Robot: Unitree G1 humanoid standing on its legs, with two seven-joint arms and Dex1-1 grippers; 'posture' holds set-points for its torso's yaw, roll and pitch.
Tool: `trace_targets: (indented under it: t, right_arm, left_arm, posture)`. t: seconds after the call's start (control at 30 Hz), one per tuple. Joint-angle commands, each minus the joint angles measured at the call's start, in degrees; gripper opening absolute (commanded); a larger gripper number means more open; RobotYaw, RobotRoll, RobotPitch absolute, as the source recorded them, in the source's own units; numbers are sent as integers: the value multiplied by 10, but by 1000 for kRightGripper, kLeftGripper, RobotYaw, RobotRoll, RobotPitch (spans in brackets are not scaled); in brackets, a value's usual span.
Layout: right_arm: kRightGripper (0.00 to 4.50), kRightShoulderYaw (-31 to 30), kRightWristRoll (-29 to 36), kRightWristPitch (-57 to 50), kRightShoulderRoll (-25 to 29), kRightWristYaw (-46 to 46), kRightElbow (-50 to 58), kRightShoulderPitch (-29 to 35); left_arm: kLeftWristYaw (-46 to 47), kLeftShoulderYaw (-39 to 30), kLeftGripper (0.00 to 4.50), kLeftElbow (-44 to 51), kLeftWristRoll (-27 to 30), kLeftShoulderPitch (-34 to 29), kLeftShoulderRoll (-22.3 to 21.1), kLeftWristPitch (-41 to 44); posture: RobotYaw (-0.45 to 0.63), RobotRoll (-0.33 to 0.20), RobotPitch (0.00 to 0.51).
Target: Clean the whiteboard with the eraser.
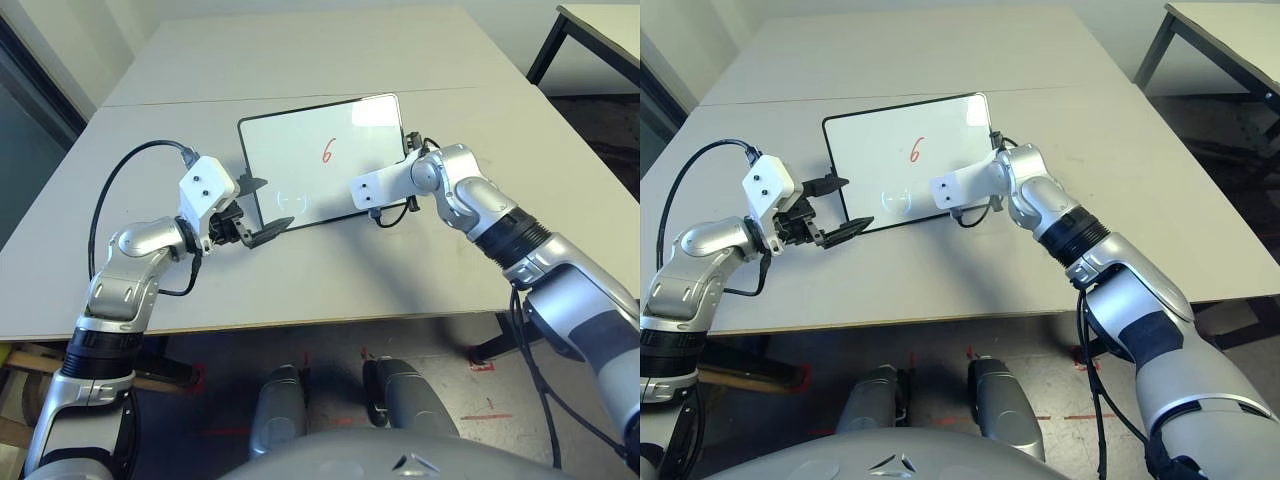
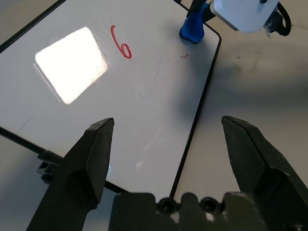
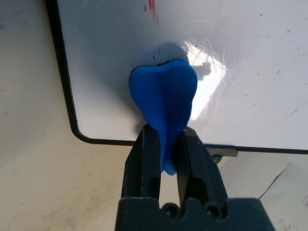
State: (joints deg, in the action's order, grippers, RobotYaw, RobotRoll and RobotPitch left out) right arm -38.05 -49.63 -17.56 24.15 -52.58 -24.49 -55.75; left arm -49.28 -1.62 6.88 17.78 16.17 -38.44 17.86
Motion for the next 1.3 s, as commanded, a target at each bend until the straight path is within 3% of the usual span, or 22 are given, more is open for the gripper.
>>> trace_targets:
  t: [0.03, 0.33, 0.5, 0.93, 1.3]
  right_arm:
    - [275, 10, 0, -2, 9, -11, -9, -12]
    - [270, 42, 26, 17, 29, -61, 28, -83]
    - [269, 42, 30, 35, 8, -52, 4, -125]
    - [268, 12, 21, 110, -101, 58, -222, -205]
    - [267, -15, 14, 146, -139, 111, -360, -248]
  left_arm:
    - [0, -10, 4500, -10, -6, 3, -9, -6]
    - [-1, -18, 4500, -25, -7, 13, -17, -13]
    - [0, -21, 4500, -37, -13, 22, -22, -20]
    - [15, -27, 4500, -58, -36, 29, -32, -39]
    - [27, -27, 4500, -39, -36, 14, -30, -32]
  posture:
    - [-58, 0, 79]
    - [-67, 0, 76]
    - [-72, 0, 70]
    - [-40, 0, 67]
    - [-29, 0, 72]
